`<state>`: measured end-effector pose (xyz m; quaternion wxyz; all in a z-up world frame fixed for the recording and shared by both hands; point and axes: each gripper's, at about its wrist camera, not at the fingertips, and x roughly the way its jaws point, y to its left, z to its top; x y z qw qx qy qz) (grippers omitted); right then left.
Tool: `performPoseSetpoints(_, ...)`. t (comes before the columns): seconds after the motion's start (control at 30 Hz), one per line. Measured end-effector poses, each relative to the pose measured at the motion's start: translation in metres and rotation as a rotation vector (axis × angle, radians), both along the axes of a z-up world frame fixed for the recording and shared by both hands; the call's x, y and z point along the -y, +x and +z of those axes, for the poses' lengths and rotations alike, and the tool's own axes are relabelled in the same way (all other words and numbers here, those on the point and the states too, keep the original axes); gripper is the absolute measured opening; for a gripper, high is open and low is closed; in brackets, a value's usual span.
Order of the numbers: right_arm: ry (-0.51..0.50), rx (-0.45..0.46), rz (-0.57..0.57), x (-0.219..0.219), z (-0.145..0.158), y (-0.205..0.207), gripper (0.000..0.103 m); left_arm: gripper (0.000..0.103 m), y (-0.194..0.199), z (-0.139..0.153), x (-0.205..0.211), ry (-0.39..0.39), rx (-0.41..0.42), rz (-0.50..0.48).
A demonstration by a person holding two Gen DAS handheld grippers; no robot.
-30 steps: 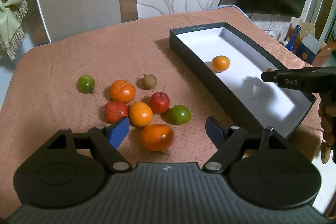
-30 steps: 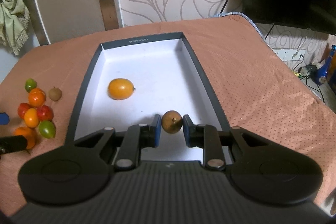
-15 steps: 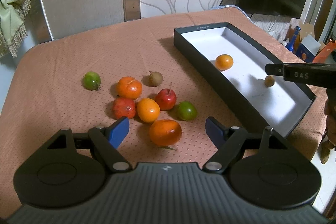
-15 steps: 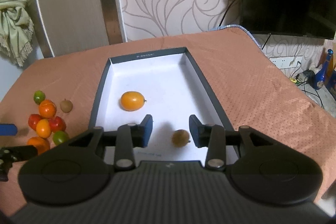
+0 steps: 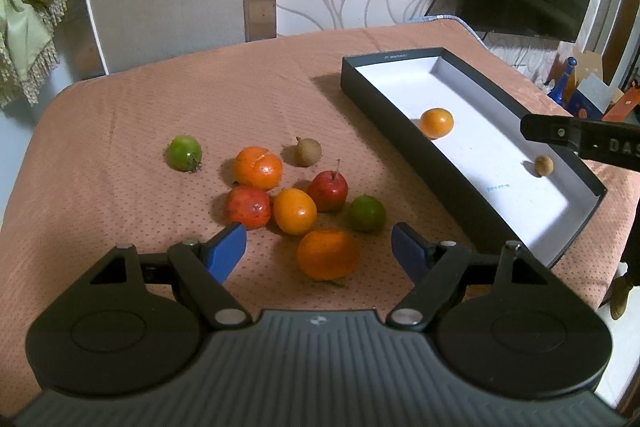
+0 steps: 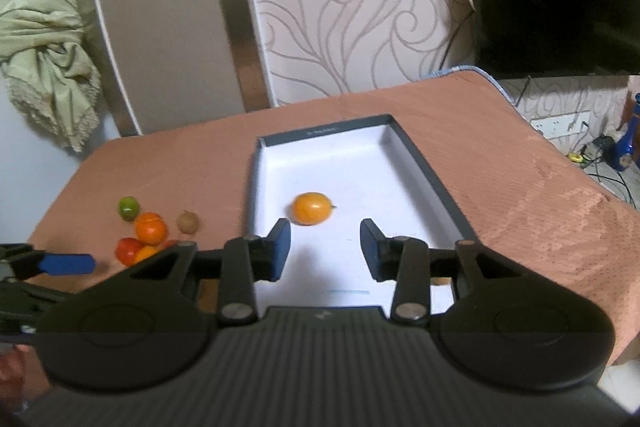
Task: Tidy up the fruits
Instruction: 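Open the right gripper to release the brown fruit into the box, then move both grippers back toward the remaining fruit cluster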
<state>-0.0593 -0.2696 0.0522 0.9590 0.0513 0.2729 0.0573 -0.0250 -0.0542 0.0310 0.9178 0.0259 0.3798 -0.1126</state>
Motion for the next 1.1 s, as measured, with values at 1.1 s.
performPoseSetpoints(1.1, -0.081, -0.028, 0.209, -0.078, -0.015, -0.030, 0.041, 0.083, -0.001, -0.002, -0.035, -0.009, 0.006, 0.096)
